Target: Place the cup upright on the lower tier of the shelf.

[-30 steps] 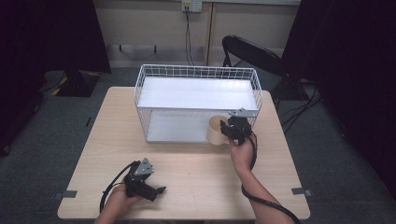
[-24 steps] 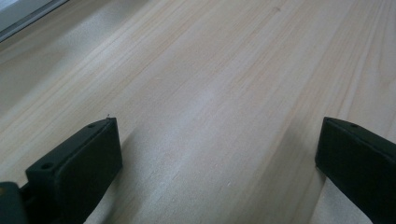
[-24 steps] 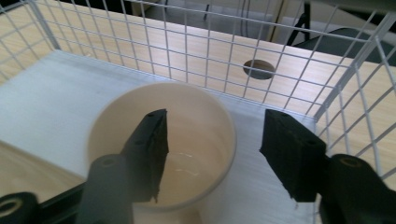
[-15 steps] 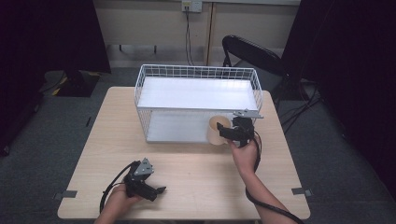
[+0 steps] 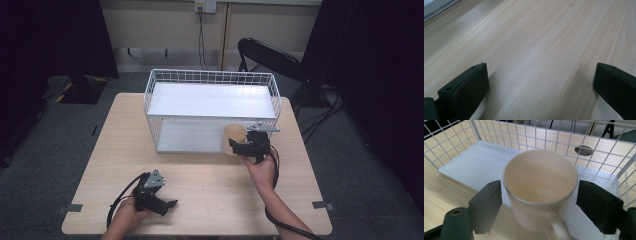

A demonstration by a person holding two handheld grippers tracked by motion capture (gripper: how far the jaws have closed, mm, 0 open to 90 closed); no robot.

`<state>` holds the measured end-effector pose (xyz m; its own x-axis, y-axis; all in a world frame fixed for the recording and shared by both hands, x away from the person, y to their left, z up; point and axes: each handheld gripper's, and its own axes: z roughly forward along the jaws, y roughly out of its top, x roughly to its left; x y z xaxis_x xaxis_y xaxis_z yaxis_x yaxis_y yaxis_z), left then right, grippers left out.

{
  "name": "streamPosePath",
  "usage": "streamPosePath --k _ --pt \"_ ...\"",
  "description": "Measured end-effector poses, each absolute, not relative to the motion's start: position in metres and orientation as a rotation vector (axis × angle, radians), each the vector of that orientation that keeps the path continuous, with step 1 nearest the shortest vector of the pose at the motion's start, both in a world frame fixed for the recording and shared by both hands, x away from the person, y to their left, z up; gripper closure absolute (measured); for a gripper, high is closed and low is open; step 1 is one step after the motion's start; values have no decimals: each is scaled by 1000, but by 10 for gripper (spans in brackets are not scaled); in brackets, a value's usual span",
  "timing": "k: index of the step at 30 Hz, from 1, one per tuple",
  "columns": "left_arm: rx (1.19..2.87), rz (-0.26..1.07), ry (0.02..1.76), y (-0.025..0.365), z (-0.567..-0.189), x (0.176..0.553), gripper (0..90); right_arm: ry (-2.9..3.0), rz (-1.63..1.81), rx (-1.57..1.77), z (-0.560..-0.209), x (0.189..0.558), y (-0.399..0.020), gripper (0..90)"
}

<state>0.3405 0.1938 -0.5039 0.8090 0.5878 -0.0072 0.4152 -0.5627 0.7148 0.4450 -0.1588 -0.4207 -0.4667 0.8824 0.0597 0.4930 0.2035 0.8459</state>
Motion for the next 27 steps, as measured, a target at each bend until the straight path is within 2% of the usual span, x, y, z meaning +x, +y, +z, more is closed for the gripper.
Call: streamPosePath --k 11,15,27 --pt "2248 300 736 194 -504 341 0 2045 1122 1295 -432 449 -152 190" --pt "2248 300 736 194 -504 341 0 2047 1102 1303 -432 452 -151 254" --pt "2247 299 736 194 -504 341 0 2061 1077 1300 -435 455 -150 354"
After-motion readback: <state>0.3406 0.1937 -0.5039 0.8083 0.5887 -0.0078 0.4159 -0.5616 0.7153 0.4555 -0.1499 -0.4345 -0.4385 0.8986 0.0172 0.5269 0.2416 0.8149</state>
